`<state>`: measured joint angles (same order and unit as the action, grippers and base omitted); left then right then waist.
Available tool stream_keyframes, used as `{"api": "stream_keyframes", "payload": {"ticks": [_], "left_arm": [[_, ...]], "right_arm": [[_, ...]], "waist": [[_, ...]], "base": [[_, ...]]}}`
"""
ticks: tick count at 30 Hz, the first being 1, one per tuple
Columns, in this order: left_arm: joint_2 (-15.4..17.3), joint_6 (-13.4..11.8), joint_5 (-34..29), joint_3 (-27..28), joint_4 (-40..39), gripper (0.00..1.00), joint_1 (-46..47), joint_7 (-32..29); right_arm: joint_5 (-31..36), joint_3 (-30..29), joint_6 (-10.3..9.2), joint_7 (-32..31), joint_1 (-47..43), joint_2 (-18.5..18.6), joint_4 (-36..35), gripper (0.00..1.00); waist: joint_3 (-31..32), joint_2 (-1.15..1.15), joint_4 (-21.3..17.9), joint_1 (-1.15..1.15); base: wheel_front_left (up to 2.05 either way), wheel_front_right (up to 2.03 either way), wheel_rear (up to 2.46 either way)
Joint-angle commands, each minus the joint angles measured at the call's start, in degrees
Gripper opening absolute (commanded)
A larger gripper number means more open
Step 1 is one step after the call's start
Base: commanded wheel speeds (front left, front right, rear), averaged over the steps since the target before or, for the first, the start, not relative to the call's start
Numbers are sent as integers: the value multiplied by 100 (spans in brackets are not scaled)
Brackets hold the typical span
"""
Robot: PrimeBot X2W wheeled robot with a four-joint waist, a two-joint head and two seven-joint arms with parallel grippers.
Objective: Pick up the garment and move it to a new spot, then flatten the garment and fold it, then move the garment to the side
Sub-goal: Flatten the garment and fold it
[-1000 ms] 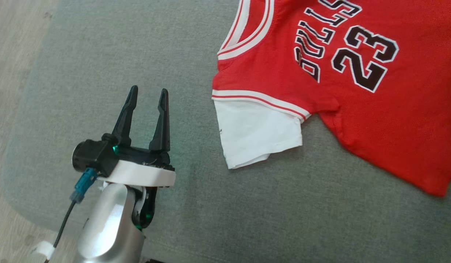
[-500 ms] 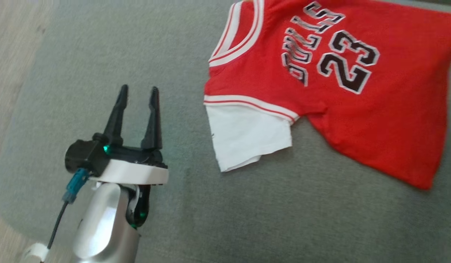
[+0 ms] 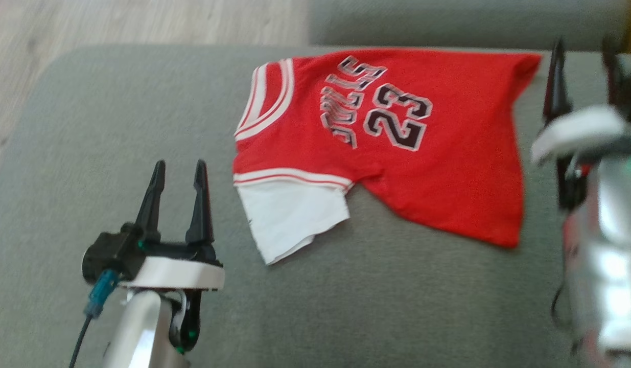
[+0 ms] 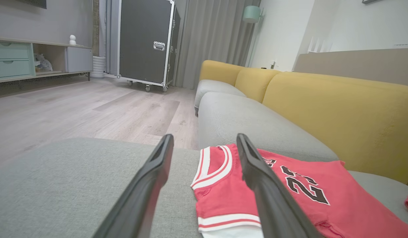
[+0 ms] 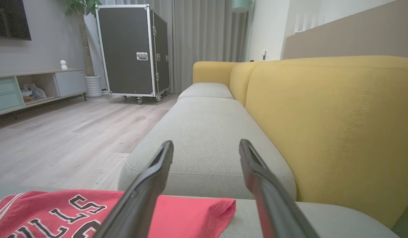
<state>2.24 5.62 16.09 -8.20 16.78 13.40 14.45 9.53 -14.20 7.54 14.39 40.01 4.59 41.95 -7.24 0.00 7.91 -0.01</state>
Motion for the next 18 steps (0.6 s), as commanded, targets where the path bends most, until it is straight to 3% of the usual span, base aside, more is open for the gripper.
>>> {"api": "stream_keyframes", "payload": {"ticks": [1,11,18], "left_arm": [[66,-39,-3,212,-163,100,47,55],[65,-172,160,119,-130,100,-451,55],[65,-217,227,-24,-2,100,-554,55]], "right_arm": [[-188,270,-5,59,-230,-91,-356,100],[-1794,1214,-5,60,-2517,-169,-1778,100],[-2063,1520,-5,61,-3134,-170,-2169,100]], "waist": [[313,0,-301,1],[740,0,-627,1],[760,0,-721,1]], "base": [[0,0,0],[0,0,0],[0,0,0]]}}
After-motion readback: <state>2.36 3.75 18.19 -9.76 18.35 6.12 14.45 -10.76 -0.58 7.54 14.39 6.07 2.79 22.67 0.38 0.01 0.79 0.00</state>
